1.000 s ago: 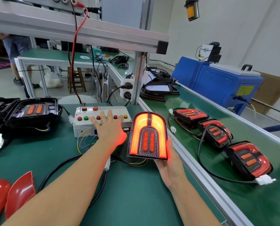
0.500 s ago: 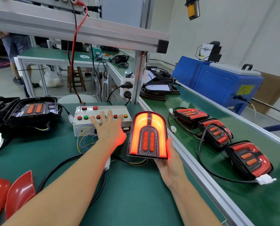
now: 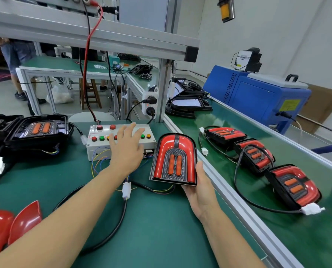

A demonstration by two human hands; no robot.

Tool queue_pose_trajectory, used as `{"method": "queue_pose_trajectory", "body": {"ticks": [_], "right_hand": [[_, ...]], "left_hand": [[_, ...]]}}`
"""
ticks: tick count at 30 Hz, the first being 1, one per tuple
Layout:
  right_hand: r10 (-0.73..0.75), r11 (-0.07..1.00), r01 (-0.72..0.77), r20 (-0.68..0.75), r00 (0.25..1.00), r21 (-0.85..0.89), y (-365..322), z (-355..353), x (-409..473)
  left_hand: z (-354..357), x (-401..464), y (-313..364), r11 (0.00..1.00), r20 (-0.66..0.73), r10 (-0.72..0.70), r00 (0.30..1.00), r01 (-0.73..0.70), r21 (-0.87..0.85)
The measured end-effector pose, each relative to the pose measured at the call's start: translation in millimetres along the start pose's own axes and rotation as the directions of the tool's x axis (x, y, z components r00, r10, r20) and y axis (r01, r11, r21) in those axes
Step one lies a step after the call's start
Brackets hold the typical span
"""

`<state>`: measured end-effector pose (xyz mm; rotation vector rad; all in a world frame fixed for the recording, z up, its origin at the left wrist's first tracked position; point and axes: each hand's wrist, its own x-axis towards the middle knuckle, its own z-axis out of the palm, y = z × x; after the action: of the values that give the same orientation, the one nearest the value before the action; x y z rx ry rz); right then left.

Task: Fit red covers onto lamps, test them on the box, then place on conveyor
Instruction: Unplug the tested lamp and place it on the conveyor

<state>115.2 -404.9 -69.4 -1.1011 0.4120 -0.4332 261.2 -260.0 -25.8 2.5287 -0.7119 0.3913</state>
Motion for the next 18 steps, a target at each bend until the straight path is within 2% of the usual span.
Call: {"method": "queue_pose_trajectory", "body": {"ticks": [4,6,8,10,13,18], "right_hand": [[-0.005,1.000,0.005,-0.010,1.000,0.010,1,0,2],[-0.002,1.000,0.002,-0.025,1.000,0.025,0,2,2],[-0.003,1.000,0.005,-0.038,0.999,0.029,0,4,2],[-0.008,1.000,0.009,-0.049,0.999,0.021,-1,6,2],[0.000,1.000,-0.001,-0.070,0.998,-0.004,-2,8,2],[0.052,0.999,-0.053,-0.116,0.992,-0.002,-7,11,1]], "left_hand": [[-36,-18,-11,0.981,-0.091,0.070,0.993,-0.085,-0.176],[-53,-31,-16,0.964,-0.056,0.079,0.995,-0.090,-0.251],[-64,-47,-19,0.963,0.010,0.082,0.997,-0.076,-0.258],[-68,-63,-21,0.979,0.105,0.072,0.992,-0.051,-0.196],[-64,-84,-23,1.000,0.241,-0.012,0.970,0.007,0.019],[-50,-103,-23,0.976,0.238,-0.155,0.959,0.112,0.184]]}}
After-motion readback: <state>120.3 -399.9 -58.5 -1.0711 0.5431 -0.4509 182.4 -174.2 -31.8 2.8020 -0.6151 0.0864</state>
